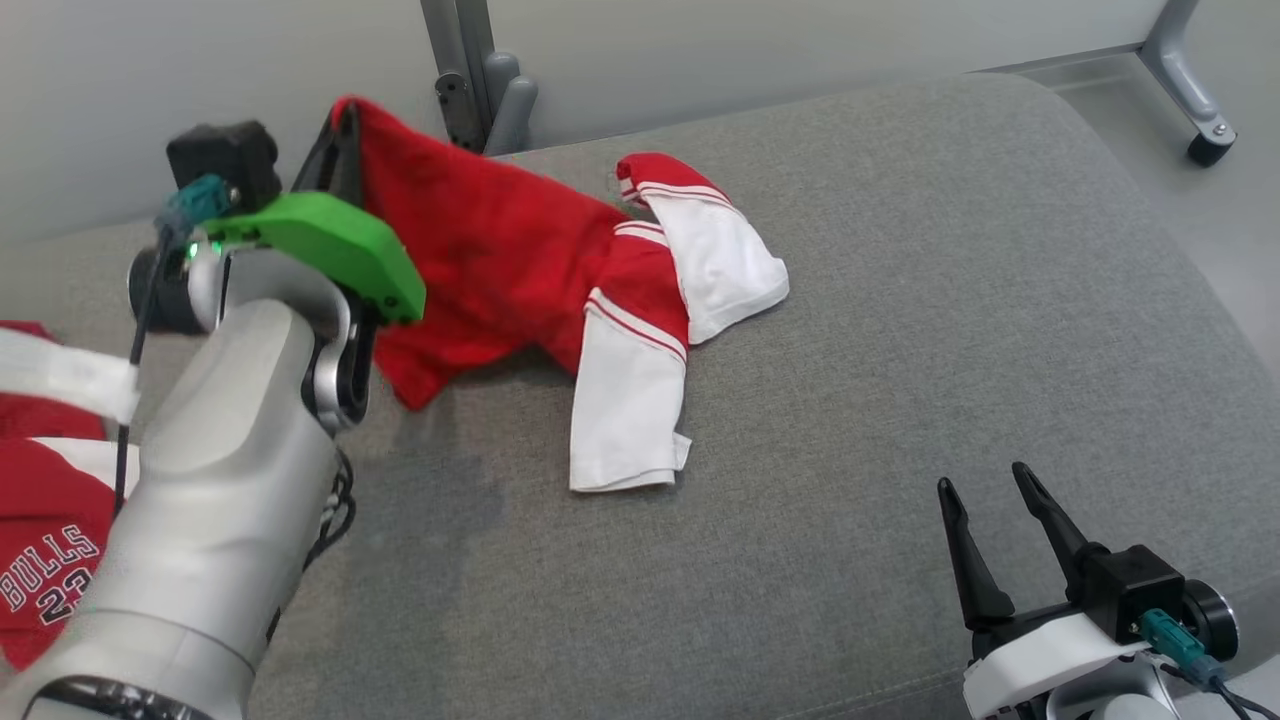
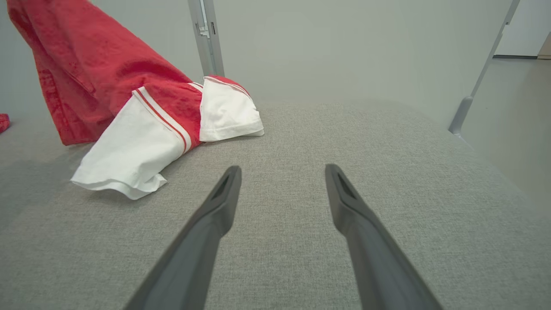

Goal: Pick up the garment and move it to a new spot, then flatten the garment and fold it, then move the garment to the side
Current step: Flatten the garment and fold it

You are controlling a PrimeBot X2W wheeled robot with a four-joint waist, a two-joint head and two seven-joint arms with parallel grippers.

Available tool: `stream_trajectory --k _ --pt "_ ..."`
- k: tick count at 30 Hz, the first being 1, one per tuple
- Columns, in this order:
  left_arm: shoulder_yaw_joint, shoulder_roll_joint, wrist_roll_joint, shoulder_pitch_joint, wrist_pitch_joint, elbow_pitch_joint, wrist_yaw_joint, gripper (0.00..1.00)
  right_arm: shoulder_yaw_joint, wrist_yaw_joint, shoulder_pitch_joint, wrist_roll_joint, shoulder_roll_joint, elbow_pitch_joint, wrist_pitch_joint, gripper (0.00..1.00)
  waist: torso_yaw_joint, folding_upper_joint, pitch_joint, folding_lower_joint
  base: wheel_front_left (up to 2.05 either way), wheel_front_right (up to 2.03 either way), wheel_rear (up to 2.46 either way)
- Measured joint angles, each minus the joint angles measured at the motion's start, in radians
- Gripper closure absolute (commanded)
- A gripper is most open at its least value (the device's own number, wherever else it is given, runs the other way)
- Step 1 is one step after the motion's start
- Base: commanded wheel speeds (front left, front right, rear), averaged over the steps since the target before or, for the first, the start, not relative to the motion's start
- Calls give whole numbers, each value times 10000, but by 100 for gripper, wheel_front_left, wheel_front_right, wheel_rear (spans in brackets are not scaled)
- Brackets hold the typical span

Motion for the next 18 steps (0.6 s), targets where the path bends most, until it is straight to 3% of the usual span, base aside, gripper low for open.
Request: stream_trajectory --k 3,9,10,13,18 --pt "77 117 -278 895 88 750 33 100 8 0 0 0 27 15 0 0 -53 0 60 0 0 0 0" --pt "199 29 -529 1575 -130 1866 -366 100 151 0 19 2 6 94 0 0 -87 0 134 0 0 0 0" --pt "226 -21 -545 1629 -186 1990 -433 87 173 0 20 2 4 94 0 0 -83 0 146 0 0 0 0" --pt "370 -196 -619 1650 -307 2182 -577 0 144 0 15 6 -4 71 0 0 -42 0 232 0 0 0 0" --pt "719 -293 -861 1837 -366 2393 -648 0 153 0 -17 10 -65 73 0 0 48 0 270 0 0 0 0"
